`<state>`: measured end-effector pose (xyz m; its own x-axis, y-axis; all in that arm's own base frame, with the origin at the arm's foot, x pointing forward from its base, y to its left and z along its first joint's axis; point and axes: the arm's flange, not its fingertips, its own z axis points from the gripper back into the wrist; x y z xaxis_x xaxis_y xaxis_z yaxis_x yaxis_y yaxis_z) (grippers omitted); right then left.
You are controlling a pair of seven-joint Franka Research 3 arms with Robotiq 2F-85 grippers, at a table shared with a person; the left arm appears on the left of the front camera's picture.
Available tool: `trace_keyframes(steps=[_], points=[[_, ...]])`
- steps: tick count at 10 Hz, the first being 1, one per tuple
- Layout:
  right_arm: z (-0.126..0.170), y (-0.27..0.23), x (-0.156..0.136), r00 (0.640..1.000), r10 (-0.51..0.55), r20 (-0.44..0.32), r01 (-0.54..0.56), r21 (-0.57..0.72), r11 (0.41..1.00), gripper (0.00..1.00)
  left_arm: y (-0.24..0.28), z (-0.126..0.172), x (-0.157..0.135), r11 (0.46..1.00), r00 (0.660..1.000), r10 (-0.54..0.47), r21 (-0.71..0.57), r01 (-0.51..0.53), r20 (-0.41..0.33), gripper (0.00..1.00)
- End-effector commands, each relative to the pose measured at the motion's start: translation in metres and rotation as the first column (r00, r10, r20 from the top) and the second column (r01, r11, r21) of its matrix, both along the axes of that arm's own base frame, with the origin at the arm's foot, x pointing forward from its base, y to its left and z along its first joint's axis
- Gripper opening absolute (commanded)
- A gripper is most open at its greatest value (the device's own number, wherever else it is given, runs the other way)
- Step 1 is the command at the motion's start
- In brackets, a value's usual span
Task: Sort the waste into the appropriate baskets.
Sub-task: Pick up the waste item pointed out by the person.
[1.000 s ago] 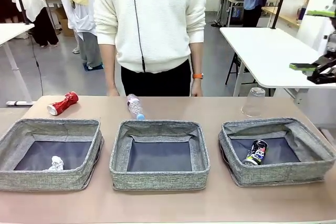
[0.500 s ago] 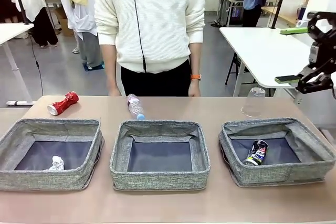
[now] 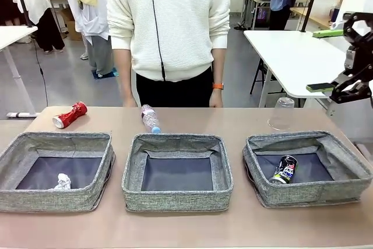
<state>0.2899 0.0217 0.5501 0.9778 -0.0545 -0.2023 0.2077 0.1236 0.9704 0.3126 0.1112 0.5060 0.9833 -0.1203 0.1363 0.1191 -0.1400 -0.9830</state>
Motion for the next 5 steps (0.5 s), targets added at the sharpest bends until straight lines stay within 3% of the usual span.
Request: trace_keyframes(steps=[1, 5], points=[[0.0054, -0.0002, 0.0001, 1.0, 0.001, -0.004, -0.001, -0.003, 1.0, 1.0, 0.0008, 0.0018, -0.0005, 1.0, 1.0, 0.002, -0.004, -0.002, -0.001, 1.0], [0.0054, -0.0002, 0.0001, 1.0, 0.001, -0.004, -0.001, -0.003, 1.0, 1.0, 0.0008, 0.0018, -0.0005, 1.0, 1.0, 0.002, -0.004, -0.002, -0.001, 1.0]])
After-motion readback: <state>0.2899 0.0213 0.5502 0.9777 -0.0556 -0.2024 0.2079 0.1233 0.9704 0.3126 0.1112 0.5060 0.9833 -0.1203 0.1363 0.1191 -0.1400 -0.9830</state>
